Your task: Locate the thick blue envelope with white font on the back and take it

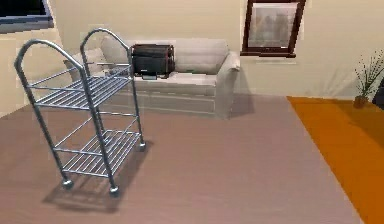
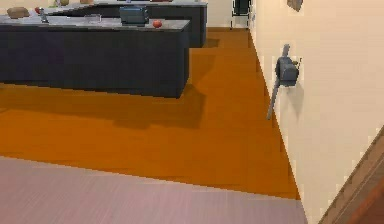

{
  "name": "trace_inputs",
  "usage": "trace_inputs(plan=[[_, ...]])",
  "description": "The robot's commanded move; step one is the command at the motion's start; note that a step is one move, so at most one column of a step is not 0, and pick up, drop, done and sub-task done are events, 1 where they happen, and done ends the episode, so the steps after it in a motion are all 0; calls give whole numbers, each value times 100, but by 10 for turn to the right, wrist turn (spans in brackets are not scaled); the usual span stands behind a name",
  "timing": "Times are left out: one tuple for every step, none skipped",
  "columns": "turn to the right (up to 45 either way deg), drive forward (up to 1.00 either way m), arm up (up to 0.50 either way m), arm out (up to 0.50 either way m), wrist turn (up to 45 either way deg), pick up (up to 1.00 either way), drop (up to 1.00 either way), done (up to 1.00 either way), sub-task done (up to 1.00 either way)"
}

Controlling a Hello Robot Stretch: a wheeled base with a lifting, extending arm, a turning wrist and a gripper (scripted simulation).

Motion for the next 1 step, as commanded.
trace_inputs(plan=[[30,0,0,0,0,0,0,0,0]])
